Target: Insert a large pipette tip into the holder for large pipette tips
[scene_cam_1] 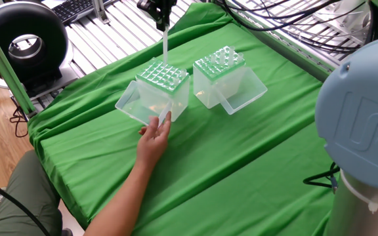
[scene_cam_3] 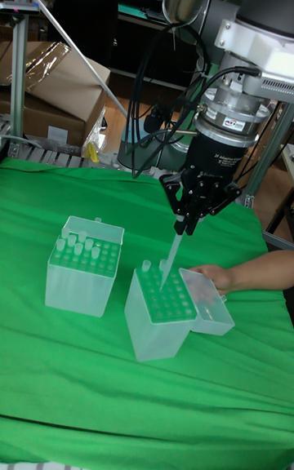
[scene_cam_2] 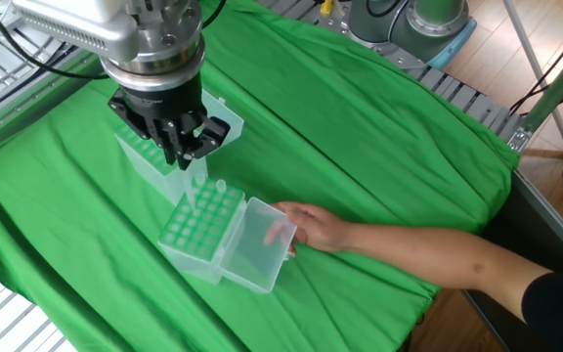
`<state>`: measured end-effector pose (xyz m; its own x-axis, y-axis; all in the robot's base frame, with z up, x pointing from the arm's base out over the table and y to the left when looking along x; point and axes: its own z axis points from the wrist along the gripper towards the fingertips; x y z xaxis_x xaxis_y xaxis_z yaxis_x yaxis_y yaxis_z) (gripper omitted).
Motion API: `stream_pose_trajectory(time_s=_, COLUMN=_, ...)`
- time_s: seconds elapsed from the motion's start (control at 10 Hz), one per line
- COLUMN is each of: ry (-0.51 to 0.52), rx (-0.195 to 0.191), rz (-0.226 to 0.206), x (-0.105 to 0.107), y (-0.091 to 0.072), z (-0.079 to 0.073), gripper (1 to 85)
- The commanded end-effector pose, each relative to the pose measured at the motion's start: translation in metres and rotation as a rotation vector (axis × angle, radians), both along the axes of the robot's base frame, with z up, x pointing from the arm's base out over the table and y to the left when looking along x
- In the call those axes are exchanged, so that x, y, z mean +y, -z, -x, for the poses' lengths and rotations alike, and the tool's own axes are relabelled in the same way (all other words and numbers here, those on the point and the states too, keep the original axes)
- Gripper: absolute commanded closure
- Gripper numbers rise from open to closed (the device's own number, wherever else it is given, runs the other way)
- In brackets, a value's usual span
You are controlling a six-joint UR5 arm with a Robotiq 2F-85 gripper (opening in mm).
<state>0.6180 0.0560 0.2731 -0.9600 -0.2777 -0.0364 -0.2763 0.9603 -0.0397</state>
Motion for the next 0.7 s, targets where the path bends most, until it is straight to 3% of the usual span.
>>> stream_pose_trajectory(time_s=0.0, ry=-0.005, rx=-0.002, rz=-0.004, x=0.000, y=0.000, z=-0.001, gripper=84.7)
stream_pose_trajectory(time_s=0.2, ry=0.010, rx=0.027, rz=0.002, x=-0.001, y=-0.002, z=0.009, gripper=84.7)
stream_pose_trajectory(time_s=0.6, ry=0.027, rx=0.033, rz=-0.003, x=0.002, y=0.000, z=0.013, gripper=84.7)
